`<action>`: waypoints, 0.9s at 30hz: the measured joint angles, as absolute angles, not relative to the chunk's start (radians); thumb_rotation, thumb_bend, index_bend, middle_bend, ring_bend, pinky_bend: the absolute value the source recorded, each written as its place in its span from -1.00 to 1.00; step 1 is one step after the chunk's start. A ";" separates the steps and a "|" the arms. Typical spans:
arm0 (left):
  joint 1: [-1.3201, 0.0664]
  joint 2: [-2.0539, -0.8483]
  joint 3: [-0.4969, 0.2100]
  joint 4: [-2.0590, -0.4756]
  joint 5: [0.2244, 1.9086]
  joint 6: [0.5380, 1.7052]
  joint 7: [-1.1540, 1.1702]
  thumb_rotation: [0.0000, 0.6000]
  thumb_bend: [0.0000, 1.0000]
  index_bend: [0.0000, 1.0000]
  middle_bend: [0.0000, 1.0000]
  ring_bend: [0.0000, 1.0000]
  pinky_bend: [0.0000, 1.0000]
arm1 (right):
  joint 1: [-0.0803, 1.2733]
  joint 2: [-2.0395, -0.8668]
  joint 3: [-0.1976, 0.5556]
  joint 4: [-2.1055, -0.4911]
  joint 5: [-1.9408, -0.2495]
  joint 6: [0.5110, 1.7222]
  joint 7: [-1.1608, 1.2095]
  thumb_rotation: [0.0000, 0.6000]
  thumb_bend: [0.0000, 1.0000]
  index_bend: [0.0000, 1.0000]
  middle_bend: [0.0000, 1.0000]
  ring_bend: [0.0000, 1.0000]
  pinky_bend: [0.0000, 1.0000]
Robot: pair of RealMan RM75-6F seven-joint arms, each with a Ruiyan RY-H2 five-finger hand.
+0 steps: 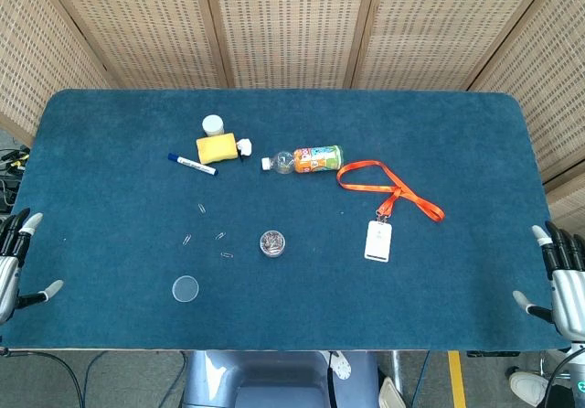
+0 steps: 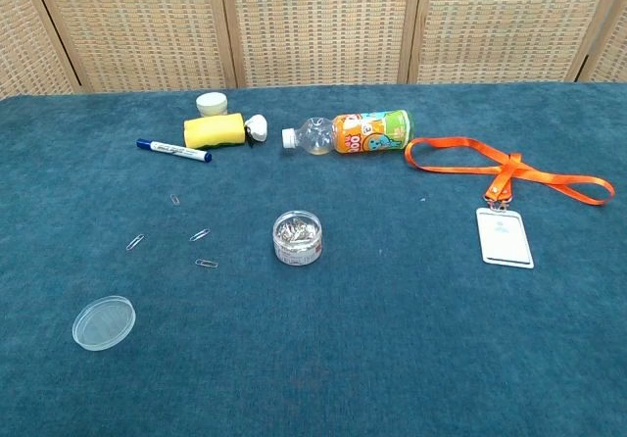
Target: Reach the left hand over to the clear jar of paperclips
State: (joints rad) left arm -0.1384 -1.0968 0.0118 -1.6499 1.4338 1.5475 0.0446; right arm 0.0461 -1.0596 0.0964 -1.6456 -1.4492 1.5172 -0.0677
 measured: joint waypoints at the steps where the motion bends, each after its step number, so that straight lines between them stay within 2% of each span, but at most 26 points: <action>1: -0.137 -1.098 0.010 -1.649 1.434 1.545 0.048 1.00 -1.00 -1.00 -1.00 -1.00 -1.00 | 0.046 -1.060 0.097 -1.645 -1.449 1.517 -0.065 1.00 -1.00 -1.00 -1.00 -1.00 -1.00; 9: -0.150 -1.103 0.003 -1.673 1.443 1.505 0.072 1.00 -0.95 -0.97 -1.00 -1.00 -1.00 | 0.044 -1.051 0.098 -1.647 -1.445 1.513 -0.035 1.00 -1.00 -1.00 -1.00 -1.00 -1.00; 12: -0.179 -1.105 -0.005 -1.693 1.452 1.467 0.107 1.00 -0.86 -0.66 -1.00 -1.00 -1.00 | 0.044 -1.044 0.103 -1.648 -1.444 1.516 -0.013 1.00 -1.00 -1.00 -1.00 -1.00 -1.00; 14: -0.211 -1.109 -0.015 -1.711 1.453 1.420 0.133 1.00 -0.72 -0.44 -1.00 -1.00 -1.00 | 0.043 -1.041 0.106 -1.648 -1.444 1.518 -0.001 1.00 -1.00 -1.00 -1.00 -1.00 -1.00; 17: -0.273 -1.122 -0.038 -1.737 1.442 1.328 0.166 1.00 -0.58 -0.25 -1.00 -1.00 -1.00 | 0.044 -1.036 0.107 -1.647 -1.442 1.513 0.021 1.00 -1.00 -1.00 -1.00 -1.00 -1.00; 20: -0.353 -1.151 -0.069 -1.755 1.420 1.226 0.210 1.00 -0.52 -0.16 -1.00 -1.00 -1.00 | 0.046 -1.033 0.107 -1.642 -1.440 1.504 0.030 1.00 -1.00 -1.00 -1.00 -1.00 -1.00; 27: -0.494 -1.265 -0.133 -1.748 1.277 1.072 0.393 1.00 -0.41 -0.14 -1.00 -1.00 -1.00 | 0.048 -1.032 0.107 -1.634 -1.432 1.495 0.039 1.00 -1.00 -1.00 -1.00 -1.00 -1.00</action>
